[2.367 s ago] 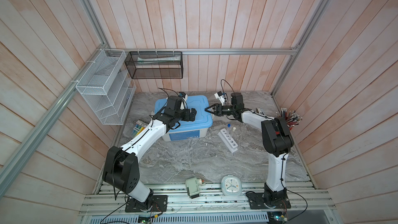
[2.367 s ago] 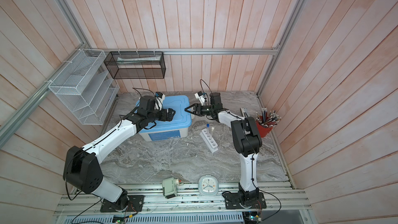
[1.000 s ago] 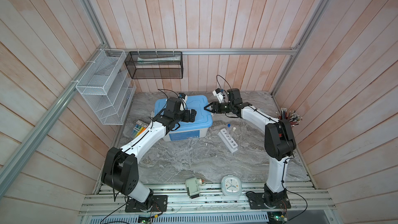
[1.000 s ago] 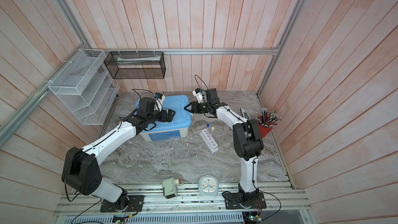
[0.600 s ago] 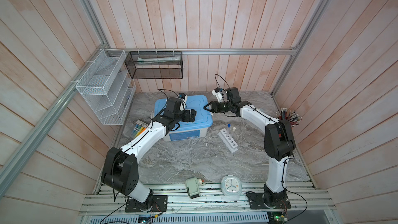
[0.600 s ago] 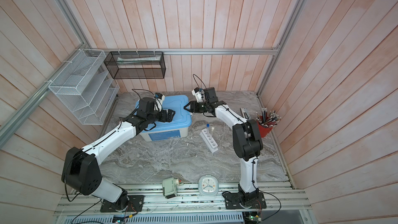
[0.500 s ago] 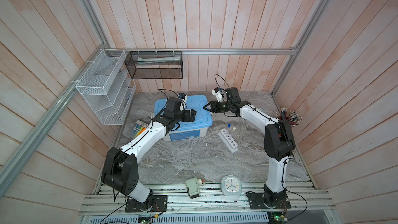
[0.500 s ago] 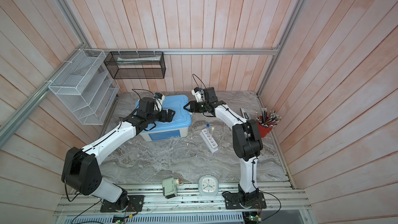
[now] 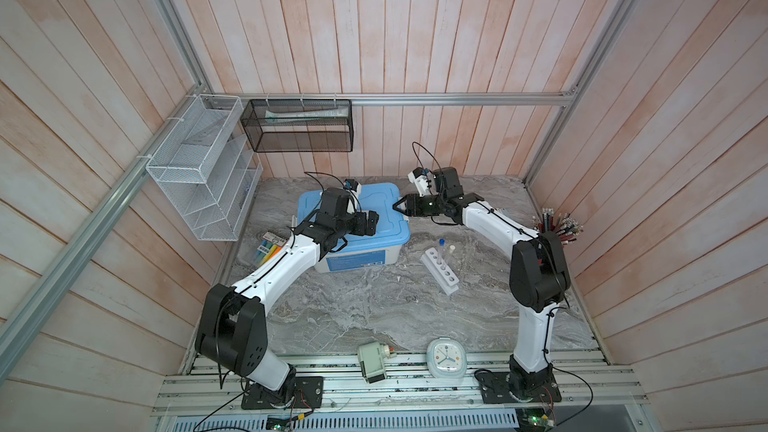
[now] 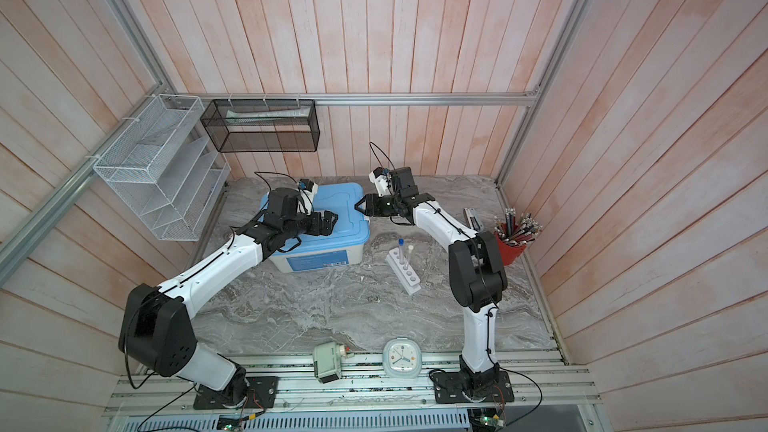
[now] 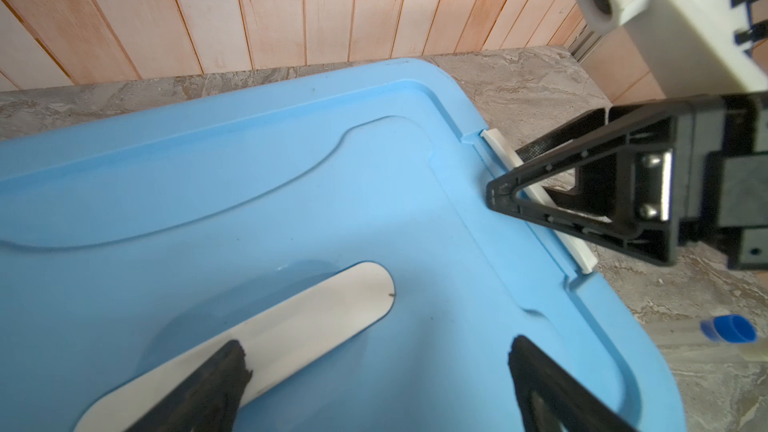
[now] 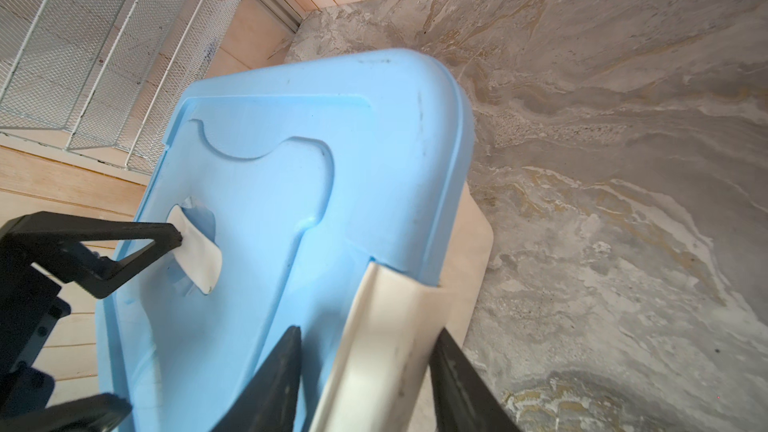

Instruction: Organize the chemistry lab equipment

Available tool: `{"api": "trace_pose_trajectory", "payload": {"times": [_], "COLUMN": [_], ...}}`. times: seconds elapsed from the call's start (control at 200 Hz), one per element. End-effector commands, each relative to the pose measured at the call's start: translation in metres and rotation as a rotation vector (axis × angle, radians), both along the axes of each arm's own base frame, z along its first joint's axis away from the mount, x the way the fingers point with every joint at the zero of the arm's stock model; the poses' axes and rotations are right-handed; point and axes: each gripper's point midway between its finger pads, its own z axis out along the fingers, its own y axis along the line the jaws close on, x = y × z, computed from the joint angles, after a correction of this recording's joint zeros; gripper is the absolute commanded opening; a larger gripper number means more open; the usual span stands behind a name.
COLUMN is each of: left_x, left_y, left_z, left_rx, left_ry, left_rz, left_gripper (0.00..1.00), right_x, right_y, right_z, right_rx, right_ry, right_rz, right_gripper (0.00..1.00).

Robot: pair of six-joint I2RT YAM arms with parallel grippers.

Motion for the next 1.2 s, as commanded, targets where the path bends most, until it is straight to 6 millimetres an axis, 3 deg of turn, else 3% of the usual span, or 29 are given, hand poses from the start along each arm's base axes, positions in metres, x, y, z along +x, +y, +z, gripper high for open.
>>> {"api": "trace_pose_trajectory", "payload": {"times": [0.0,0.57,0.63,0.71,0.85,0.975,1.085,1.19], "left_x": [-0.018,-0.02,-0.022,-0.021,-0.025,-0.036,-0.047,-0.056], "left_y": [0.005,0.006,0.007,0.014,0.04,0.074,0.106,0.137], "left_z": [-0.025,-0.027,-0.019,0.01,0.064,0.093,0.096,0.076], "left_rx": [0.035,0.035,0.046,0.051,-0.025,-0.052,-0.106,-0.195], "left_ry": [0.093,0.101,0.093,0.02,-0.092,-0.172,-0.171,-0.103], "left_rz": [-0.015,-0.014,-0.017,-0.006,0.03,0.118,0.195,0.267], "left_gripper": [1.0,1.0,1.0,1.0,1.0,1.0,1.0,1.0], "right_x": [0.003,0.003,0.004,0.005,0.009,0.012,0.013,0.011], "right_y": [-0.01,-0.016,-0.017,-0.019,-0.018,-0.019,-0.019,-0.011], "right_z": [-0.02,-0.028,-0.025,-0.022,0.001,0.021,0.042,0.065], "right_rx": [-0.116,-0.23,-0.235,-0.252,-0.243,-0.242,-0.269,-0.315], "right_ry": [0.007,0.014,0.009,0.005,-0.037,-0.075,-0.135,-0.21], "right_rz": [-0.055,-0.127,-0.131,-0.137,-0.141,-0.146,-0.147,-0.136], "right_gripper": [0.48,0.45,0.45,0.46,0.48,0.5,0.52,0.54]}}
